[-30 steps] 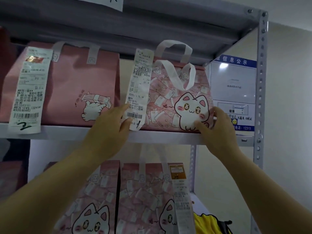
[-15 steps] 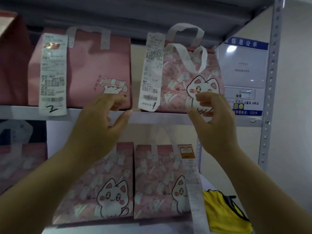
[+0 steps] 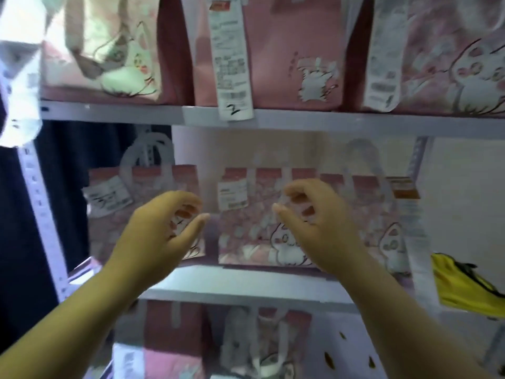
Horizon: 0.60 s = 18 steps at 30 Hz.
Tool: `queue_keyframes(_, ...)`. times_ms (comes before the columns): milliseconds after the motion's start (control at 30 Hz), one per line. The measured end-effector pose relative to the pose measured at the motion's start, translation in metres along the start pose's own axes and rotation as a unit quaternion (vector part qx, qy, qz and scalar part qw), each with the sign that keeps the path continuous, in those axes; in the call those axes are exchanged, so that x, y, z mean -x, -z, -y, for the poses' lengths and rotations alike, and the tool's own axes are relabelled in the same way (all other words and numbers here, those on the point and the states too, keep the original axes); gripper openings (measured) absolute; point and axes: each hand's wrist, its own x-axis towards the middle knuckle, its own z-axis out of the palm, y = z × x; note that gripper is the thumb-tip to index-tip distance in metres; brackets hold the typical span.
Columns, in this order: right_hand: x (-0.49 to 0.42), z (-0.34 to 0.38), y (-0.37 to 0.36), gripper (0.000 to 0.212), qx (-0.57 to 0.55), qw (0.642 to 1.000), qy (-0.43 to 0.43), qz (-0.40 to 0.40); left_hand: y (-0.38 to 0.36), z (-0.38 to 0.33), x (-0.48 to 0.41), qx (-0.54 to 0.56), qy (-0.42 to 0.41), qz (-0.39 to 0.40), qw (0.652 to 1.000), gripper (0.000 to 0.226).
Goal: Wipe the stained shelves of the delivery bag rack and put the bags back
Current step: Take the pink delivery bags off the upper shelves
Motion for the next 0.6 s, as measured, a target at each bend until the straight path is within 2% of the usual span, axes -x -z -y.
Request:
queue_keyframes(100,0.01,0.013,-0.046,0.021,-0.027,0.998,-0.03,0.038,0.014,0.043,0.024,0.0,0.054,0.006,0.998,0.014)
queue_keyframes(333,0.029,0.034,-0.141,0.025,-0.063,0.984,-0.111,0.123,0.039,0.135,0.07,-0.019,0.173,0.037,0.984,0.008)
queue_keyframes(433,0.034,0.034,-0.173,0.038,-0.058,0.973,-0.154,0.163,0.04,0.165,0.082,-0.025,0.212,0.036,0.976,0.013)
queue_keyframes(600,0.03,0.019,-0.21,0.064,-0.033,0.957,-0.205,0.201,0.027,0.201,0.078,-0.035,0.24,0.033,0.97,0.038)
